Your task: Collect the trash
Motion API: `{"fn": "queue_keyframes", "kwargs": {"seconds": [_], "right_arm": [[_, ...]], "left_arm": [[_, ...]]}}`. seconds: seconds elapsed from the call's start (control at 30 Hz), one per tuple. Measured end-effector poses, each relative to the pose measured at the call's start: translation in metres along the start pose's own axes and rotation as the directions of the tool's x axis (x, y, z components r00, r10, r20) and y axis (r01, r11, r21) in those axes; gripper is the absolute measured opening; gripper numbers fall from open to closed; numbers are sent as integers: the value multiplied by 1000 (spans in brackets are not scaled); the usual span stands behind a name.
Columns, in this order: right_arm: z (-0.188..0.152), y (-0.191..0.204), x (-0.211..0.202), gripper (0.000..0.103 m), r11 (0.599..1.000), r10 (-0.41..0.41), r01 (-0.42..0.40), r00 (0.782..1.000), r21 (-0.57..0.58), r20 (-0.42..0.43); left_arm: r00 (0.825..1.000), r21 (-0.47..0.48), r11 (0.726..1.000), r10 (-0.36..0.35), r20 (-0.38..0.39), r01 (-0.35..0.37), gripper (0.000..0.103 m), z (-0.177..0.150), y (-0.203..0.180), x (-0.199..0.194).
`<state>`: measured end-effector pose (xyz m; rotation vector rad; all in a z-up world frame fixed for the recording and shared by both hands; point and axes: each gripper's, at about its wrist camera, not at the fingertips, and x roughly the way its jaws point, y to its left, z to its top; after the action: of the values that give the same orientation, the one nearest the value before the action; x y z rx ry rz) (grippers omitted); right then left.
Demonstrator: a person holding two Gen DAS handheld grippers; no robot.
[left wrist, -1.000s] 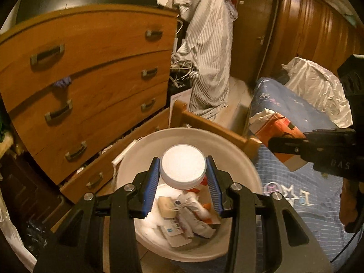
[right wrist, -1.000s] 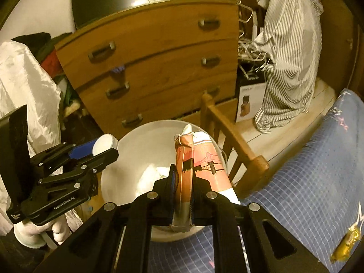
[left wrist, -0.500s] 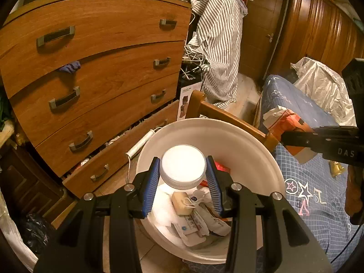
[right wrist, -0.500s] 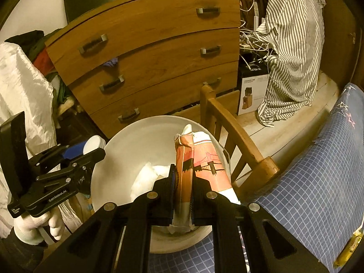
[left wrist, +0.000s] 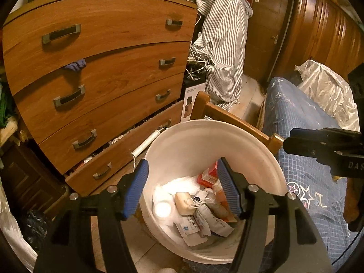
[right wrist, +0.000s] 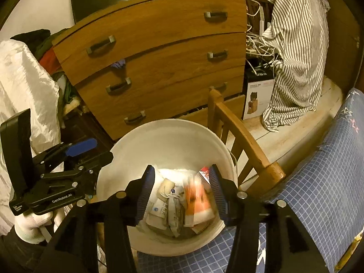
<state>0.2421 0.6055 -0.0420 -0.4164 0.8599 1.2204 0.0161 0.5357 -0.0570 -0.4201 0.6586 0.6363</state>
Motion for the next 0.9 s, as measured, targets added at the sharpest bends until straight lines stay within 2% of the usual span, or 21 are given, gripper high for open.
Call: {"fn": "queue_keyframes", "kwargs": {"seconds": [0.13,0.33,0.43,0.57,0.7,0.8,0.9], "right_arm": [[-6,4,-24,52,1000,2,-2,998,-6,64],[-46,21,-89,67,1000,3,3,975,-30,223],[-73,30,-120,73,999,-4,18,958,-46,288],[-103,40,-149,80,998,-4,24,943,-56,332],[-130,43,-174,81,998,-6,26,933,-52,359],[-144,42,-188,81,999,-16,34,928,-41,373],[-154,41,-198,82,998,-26,43,924,-35,381]], "left_arm": [[999,-5,1000,-1,44,1,73,1,-1,-16],[983,-35,999,11,183,-5,97,-6,-7,-71],[971,-51,999,8,238,5,97,-17,-14,-97],[973,-57,998,22,229,-9,97,-31,-28,-116],[975,-9,1000,31,221,-30,97,-43,-46,-129],[969,6,999,42,245,-45,97,-51,-53,-140],[957,16,1000,4,288,-9,97,-62,-55,-155]]}}
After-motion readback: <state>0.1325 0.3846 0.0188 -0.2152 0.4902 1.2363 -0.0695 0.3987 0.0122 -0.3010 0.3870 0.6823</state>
